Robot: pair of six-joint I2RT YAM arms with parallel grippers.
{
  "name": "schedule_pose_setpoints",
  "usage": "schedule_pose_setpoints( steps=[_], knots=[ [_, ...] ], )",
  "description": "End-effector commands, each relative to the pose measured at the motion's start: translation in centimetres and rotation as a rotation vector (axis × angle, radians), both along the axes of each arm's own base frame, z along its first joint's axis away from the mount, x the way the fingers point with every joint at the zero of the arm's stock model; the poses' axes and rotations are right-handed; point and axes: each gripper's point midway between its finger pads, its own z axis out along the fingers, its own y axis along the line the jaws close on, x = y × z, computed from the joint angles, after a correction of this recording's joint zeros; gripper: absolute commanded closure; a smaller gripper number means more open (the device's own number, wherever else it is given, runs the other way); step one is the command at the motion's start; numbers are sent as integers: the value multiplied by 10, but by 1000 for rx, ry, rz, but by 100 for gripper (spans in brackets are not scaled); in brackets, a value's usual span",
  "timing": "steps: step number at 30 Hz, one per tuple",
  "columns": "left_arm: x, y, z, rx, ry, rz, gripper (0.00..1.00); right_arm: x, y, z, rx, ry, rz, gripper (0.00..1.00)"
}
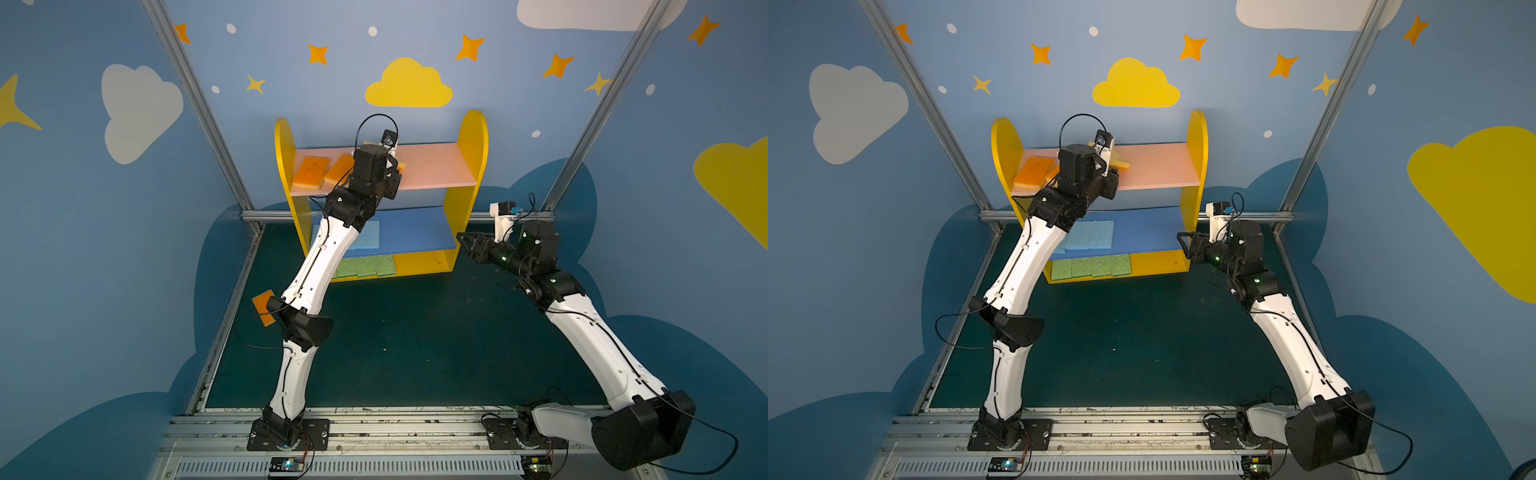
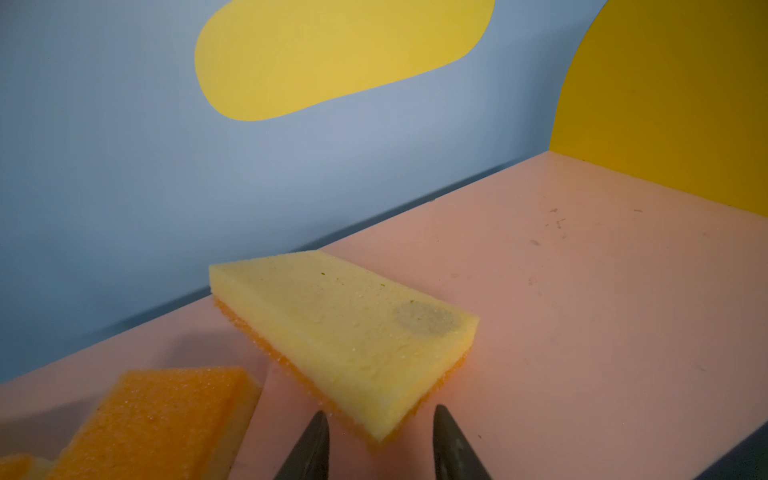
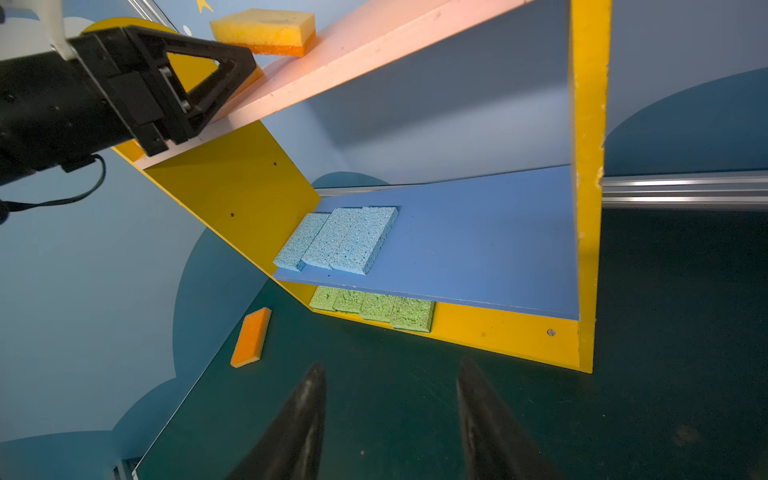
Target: Place and organize the cleaning sponges onto the shelf
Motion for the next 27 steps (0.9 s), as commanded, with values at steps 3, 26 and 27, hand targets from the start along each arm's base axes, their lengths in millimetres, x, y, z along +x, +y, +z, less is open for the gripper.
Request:
schedule_pose_setpoints(
  steps=[3, 26, 27],
  knots=[
    [-25, 14, 42, 6, -80, -4, 62, 1, 3, 0, 14, -4, 17, 49],
    [8, -18, 58, -248, -184, -194, 10, -1, 9, -5, 29, 27, 38, 49],
    [12, -18, 58, -277, -184, -207, 10, -1, 11, -7, 29, 31, 43, 49]
  ],
)
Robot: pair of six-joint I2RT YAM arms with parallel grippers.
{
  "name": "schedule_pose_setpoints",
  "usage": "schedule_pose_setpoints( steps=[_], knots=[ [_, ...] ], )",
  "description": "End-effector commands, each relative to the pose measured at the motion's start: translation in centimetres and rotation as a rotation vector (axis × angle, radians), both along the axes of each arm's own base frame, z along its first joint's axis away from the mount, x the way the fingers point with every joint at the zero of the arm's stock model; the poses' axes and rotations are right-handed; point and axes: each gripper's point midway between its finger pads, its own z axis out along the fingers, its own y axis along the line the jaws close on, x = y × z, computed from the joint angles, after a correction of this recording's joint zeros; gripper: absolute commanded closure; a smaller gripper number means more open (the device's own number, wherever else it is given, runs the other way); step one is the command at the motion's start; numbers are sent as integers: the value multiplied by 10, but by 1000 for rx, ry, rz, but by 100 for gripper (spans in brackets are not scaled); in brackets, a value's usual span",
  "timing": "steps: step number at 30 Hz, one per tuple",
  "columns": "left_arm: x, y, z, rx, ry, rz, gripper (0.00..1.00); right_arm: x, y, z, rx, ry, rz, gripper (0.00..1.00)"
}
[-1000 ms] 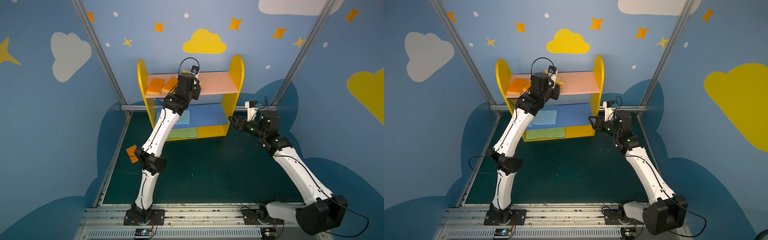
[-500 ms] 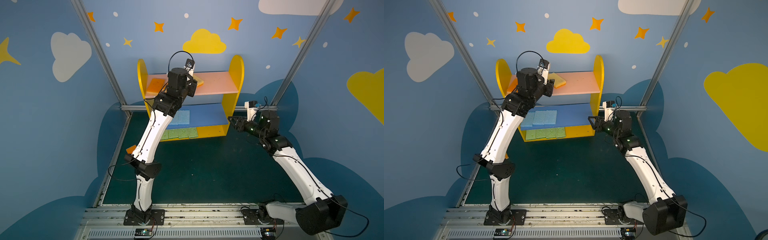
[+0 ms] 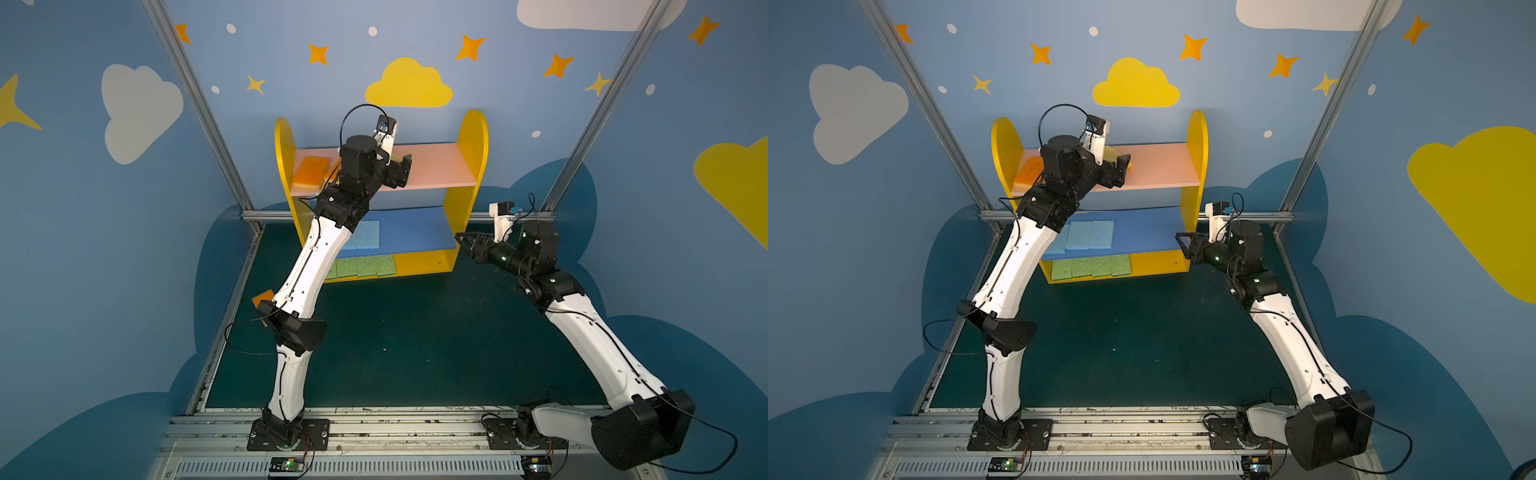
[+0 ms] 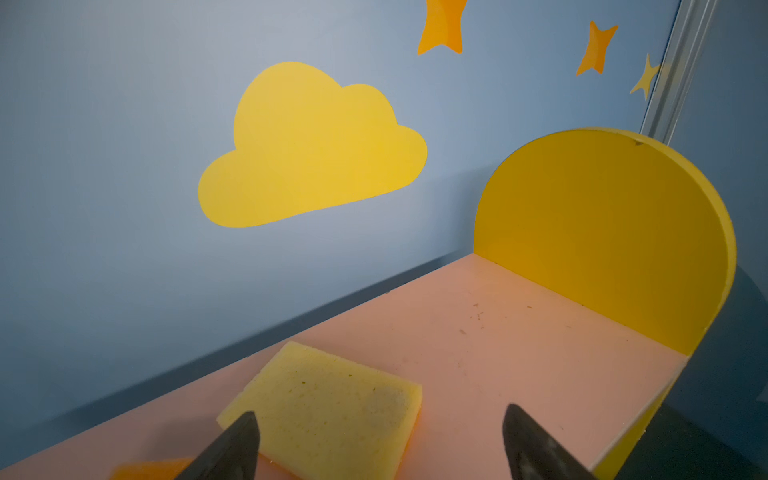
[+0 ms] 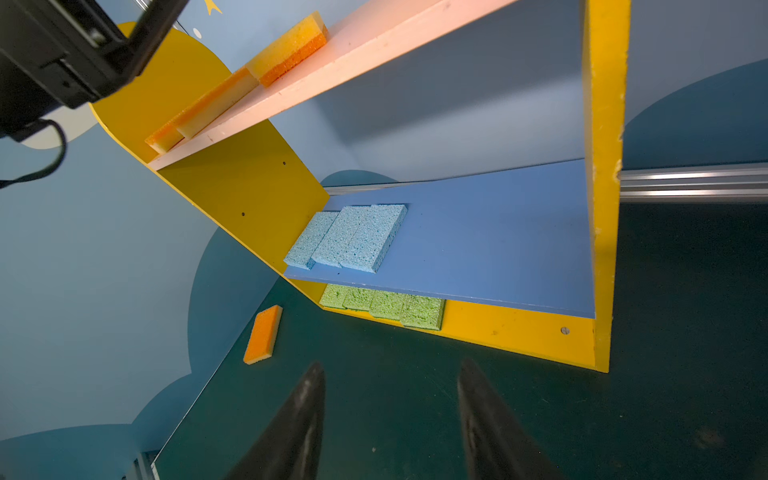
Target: Place and organize the cleaning sponges onto the shelf
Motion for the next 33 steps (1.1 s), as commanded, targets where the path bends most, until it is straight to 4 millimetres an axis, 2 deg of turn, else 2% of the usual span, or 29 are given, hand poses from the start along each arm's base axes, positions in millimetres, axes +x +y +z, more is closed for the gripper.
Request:
schedule_pose_setpoints(
  steps=[1, 5, 9, 14, 18, 30, 33],
  knots=[
    [14, 1, 14, -130, -43, -57, 10, 1, 7, -7, 4, 14, 27, 49],
    [30, 7, 11, -207, -43, -86, 10, 3, 12, -15, -3, 31, 41, 50],
    [38, 8, 8, -275, -19, -131, 10, 4, 14, -20, -8, 45, 46, 50],
    [39, 1, -12, -282, 64, -171, 14, 7, 15, -24, -11, 52, 45, 50],
    [33, -6, -27, -274, 138, -199, 19, 6, 18, -25, -9, 56, 56, 51],
    [7, -26, -60, -170, 283, -230, 25, -1, 16, -21, 3, 45, 56, 52],
    [-2, -33, -62, -154, 302, -245, 27, -3, 15, -21, 4, 44, 54, 52]
  ],
)
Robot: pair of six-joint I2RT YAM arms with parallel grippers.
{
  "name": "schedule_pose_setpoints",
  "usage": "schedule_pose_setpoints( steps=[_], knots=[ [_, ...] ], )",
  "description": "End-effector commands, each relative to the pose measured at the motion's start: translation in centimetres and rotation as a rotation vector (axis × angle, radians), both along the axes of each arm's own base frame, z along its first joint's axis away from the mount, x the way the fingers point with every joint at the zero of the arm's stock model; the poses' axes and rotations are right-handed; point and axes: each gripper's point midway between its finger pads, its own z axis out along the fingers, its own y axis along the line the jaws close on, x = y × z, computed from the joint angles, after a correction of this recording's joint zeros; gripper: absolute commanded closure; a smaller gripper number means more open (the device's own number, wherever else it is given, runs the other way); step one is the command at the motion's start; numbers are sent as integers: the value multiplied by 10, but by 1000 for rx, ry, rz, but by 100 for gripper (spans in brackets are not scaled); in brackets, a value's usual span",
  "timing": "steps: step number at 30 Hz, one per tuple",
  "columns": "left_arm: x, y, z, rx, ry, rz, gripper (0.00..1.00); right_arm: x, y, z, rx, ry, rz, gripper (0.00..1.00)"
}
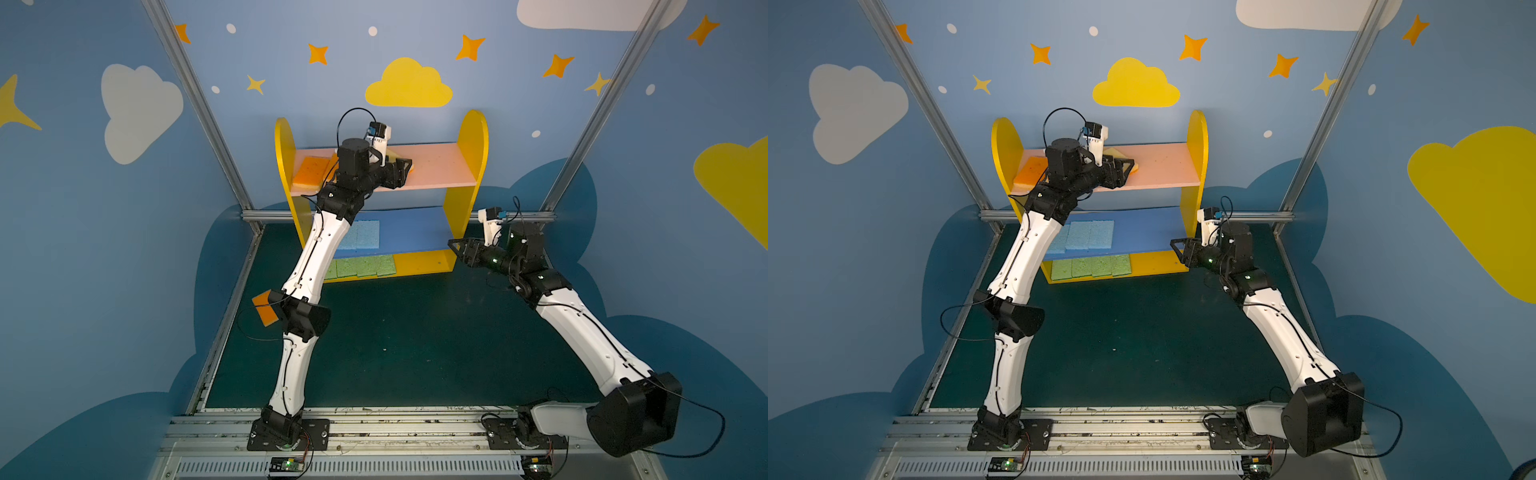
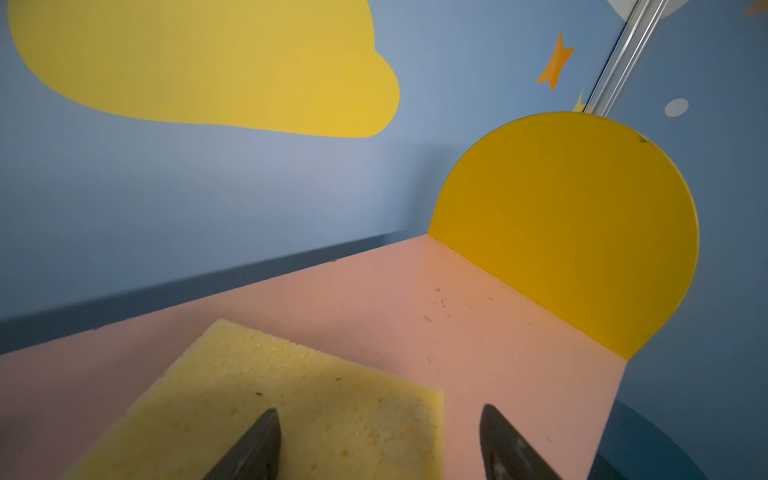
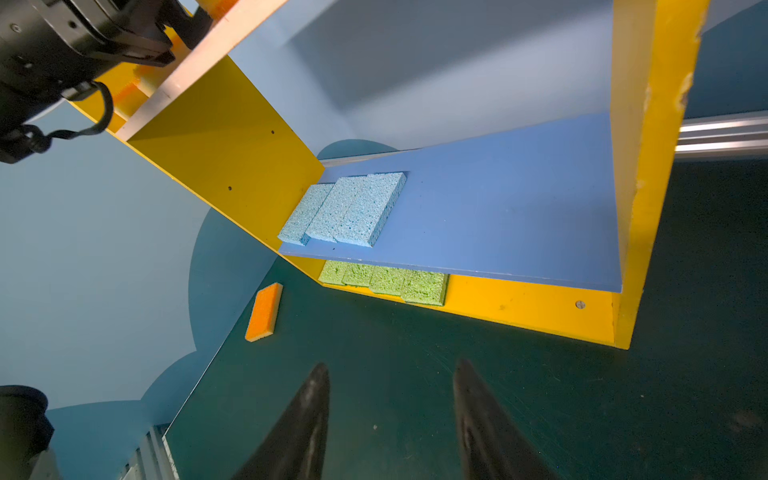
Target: Place and organize the cleaning sponges onto the shelf
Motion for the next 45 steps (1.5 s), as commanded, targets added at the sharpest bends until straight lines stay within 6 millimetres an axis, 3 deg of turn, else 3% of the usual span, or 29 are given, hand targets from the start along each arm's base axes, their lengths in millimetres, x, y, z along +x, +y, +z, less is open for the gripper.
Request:
schedule_pose_setpoints(
  steps=[1, 13, 18, 21, 23, 30, 36, 45],
  knots=[
    [-24, -12, -20, 54, 108, -55, 27, -8, 1, 13, 20, -36, 11, 52],
    [-67, -48, -20, 65, 165, -169, 30, -12, -9, 17, 54, -25, -12, 51],
    [-68, -53, -24, 65, 179, -173, 30, -10, -8, 13, 91, 7, 8, 48],
    [-68, -52, -23, 58, 181, -173, 30, -10, -5, 17, 117, 3, 30, 40],
    [-68, -51, -21, 47, 181, -172, 28, -6, -3, 23, 155, 6, 41, 35],
    [-71, -51, -11, -45, 216, -231, 31, 12, 10, 59, 358, 37, 101, 39],
    [-72, -47, -9, -65, 231, -240, 33, 34, 16, 86, 493, 42, 97, 32],
    [-73, -45, -5, -89, 237, -259, 35, 57, 40, 117, 633, 39, 158, 31]
  ],
)
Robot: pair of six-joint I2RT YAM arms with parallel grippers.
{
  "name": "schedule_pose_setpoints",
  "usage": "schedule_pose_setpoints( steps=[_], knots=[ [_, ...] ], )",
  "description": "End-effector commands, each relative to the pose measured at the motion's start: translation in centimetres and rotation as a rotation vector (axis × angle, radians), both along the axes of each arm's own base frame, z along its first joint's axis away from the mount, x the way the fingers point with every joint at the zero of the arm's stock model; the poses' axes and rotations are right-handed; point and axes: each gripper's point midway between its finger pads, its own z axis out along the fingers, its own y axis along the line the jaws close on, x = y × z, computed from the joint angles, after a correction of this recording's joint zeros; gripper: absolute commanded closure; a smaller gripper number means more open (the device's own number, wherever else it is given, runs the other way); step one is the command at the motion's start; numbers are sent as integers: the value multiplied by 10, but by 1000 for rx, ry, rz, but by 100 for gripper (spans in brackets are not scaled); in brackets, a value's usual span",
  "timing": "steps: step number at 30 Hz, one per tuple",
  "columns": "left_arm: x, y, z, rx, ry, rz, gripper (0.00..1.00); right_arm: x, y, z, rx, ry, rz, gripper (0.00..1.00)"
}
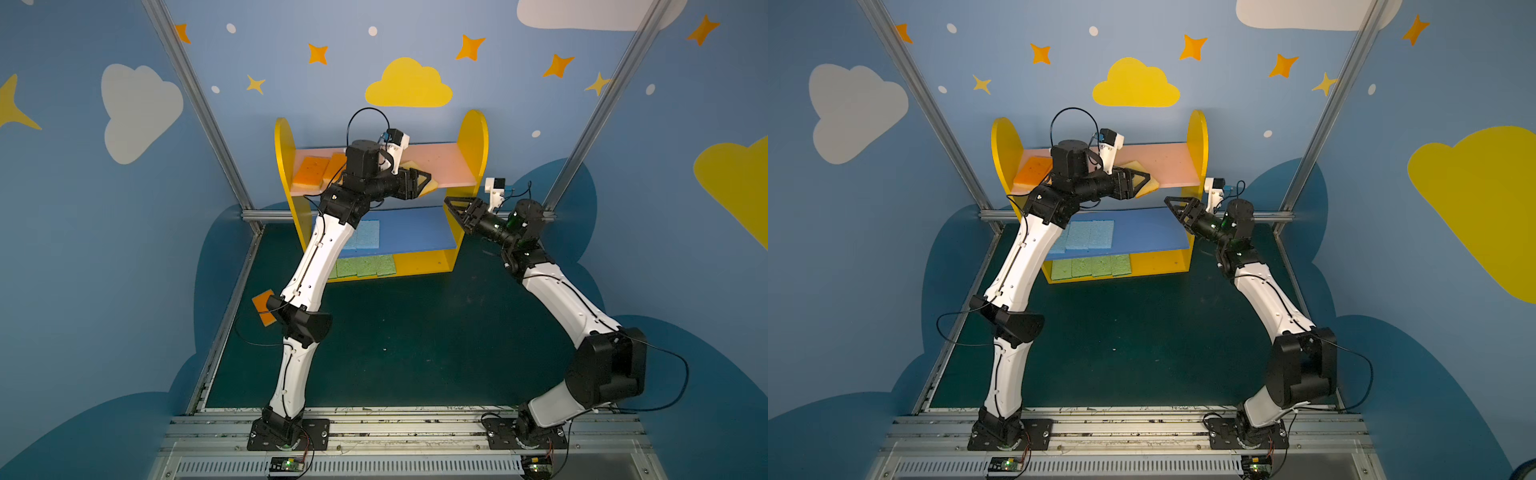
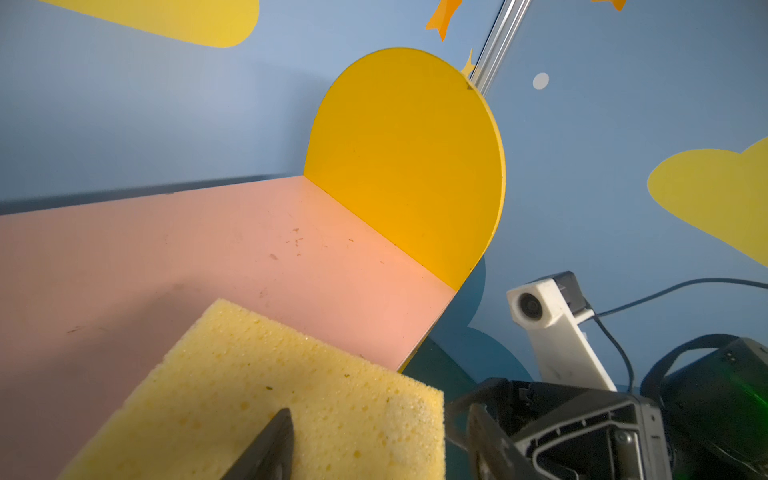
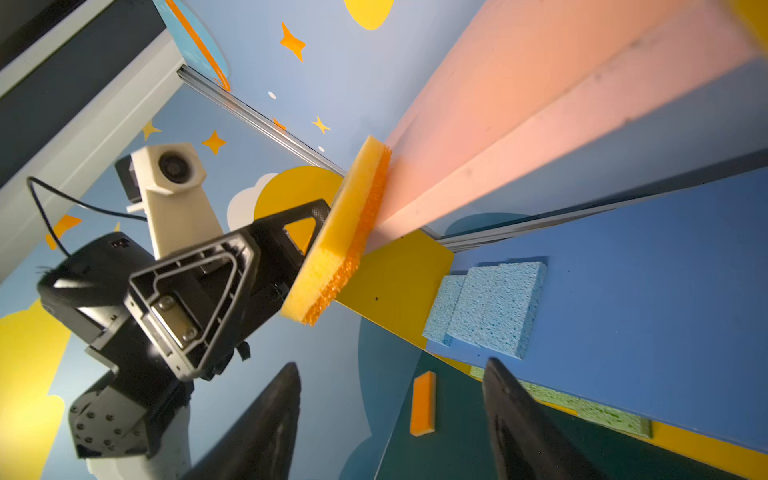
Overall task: Place and organize the cleaning sponges onto the shelf
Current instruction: 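Hold the sponge with the left gripper while the right gripper rises toward the board, then grasp the flipped sponge with the right gripper while the left gripper withdraws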
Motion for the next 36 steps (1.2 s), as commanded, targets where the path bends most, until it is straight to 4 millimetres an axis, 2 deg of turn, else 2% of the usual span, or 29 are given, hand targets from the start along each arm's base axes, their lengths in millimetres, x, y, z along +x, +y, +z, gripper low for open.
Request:
schedule_pose_setpoints(
  steps=[1, 8, 18, 26, 27, 30, 31, 36],
  knots=[
    [-10, 3, -8, -2, 78, -22, 35, -3, 12, 32, 67, -55, 29, 31],
    [-5, 5, -10, -13, 89, -22, 35, 12, 27, 36, 104, -51, 33, 32],
    [0, 9, -12, -33, 103, -26, 36, 29, 46, 41, 131, -42, 51, 50],
    [-1, 8, -13, -41, 112, -35, 36, 36, 50, 37, 148, -17, 55, 77],
    [-2, 8, -10, -43, 106, -39, 34, 35, 50, 37, 146, -18, 55, 80],
    [-6, 14, 1, -48, 88, -15, 6, 30, 49, 42, 135, -30, 60, 86],
    [-8, 18, 7, -49, 77, 0, 1, 27, 50, 43, 125, -35, 64, 88],
    [-33, 37, 44, -50, 14, 51, 0, 4, 54, 50, 37, -76, 77, 89]
  ],
)
